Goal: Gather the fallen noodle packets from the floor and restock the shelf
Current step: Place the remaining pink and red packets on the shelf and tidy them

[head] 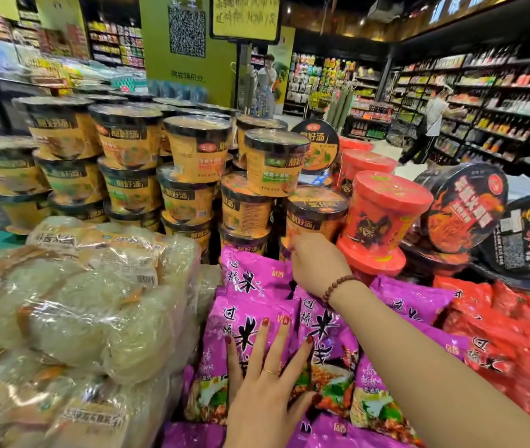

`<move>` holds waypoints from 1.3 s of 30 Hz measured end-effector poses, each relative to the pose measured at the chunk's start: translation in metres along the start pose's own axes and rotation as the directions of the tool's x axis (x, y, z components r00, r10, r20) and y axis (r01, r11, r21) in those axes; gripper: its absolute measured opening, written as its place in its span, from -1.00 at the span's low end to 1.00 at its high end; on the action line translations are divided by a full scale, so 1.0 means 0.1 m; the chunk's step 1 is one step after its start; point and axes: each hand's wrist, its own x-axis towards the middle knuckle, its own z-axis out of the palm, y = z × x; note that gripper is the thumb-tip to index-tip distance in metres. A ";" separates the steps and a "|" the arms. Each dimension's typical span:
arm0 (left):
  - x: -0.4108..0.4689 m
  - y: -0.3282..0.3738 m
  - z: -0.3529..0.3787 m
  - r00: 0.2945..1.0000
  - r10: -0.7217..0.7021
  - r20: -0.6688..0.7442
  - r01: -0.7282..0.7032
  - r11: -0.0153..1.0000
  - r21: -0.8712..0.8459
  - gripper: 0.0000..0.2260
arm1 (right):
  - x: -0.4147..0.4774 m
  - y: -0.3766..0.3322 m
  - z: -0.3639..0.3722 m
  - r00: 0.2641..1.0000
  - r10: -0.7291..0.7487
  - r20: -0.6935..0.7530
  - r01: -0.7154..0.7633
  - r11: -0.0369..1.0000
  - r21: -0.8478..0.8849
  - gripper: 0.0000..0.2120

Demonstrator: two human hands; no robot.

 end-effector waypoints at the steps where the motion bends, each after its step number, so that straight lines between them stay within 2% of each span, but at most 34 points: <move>1: 0.00 0.00 0.01 1.000 0.002 0.002 -0.002 1.000 0.005 -0.36 | 0.09 -0.06 0.03 0.999 -0.043 0.027 0.042 0.997 0.058 -0.71; 4: 0.00 0.00 0.02 1.000 0.003 -0.012 -0.002 1.000 0.031 -0.36 | 0.37 -0.27 0.17 0.984 -0.057 0.171 0.037 0.992 0.118 -0.69; 9: -0.02 0.00 0.00 0.998 -0.007 -0.060 0.009 0.999 0.033 -0.42 | 0.61 -0.49 0.39 0.949 0.086 0.304 -0.111 0.992 0.066 -0.76; 12: -0.04 -0.01 0.04 0.995 -0.004 -0.101 0.004 1.000 0.005 -0.43 | 0.65 -0.57 0.43 0.921 0.092 0.379 -0.100 0.995 0.002 -0.87; 15: -0.05 -0.02 0.04 0.995 -0.013 -0.096 0.016 0.999 0.038 -0.38 | 0.60 -0.56 0.37 0.960 0.092 0.266 -0.096 0.995 0.001 -0.91; 20: -0.01 -0.04 0.01 0.998 -0.055 -0.034 0.056 0.997 0.044 -0.22 | 0.42 -0.54 0.11 0.996 0.014 0.086 -0.007 0.997 -0.080 -0.94; 24: 0.04 -0.08 0.03 0.999 -0.042 0.026 0.042 0.999 0.029 -0.22 | 0.34 -0.49 0.11 0.999 -0.032 -0.001 0.032 0.991 -0.129 -0.85; 28: 0.06 -0.09 0.05 0.997 -0.031 0.078 0.031 1.000 0.006 -0.25 | 0.27 -0.44 0.29 0.999 -0.051 0.006 0.051 0.996 -0.073 -0.84; 31: 0.05 -0.08 0.02 0.993 -0.054 0.104 0.059 0.997 -0.046 -0.27 | 0.21 -0.36 0.23 0.998 -0.049 -0.033 0.052 0.994 0.093 -0.81; 33: 0.03 -0.08 0.02 0.992 -0.067 0.110 0.081 0.988 -0.131 -0.28 | 0.06 -0.29 0.12 0.989 -0.104 -0.105 0.123 0.973 0.194 -0.75; 36: 0.02 -0.08 -0.05 0.992 -0.095 0.084 0.110 0.974 -0.199 -0.30 | -0.48 -0.09 0.05 0.936 -0.101 -0.338 0.218 0.919 0.328 -0.66; 37: 0.02 -0.08 -0.08 0.993 -0.102 0.053 0.110 0.979 -0.172 -0.30 | -0.73 0.00 0.10 0.907 -0.054 -0.417 0.208 0.919 0.335 -0.67; 39: 0.05 -0.08 -0.12 0.996 -0.082 -0.027 0.077 0.984 -0.158 -0.31 | -1.24 0.19 0.31 0.857 0.092 -0.508 0.080 0.948 0.307 -0.63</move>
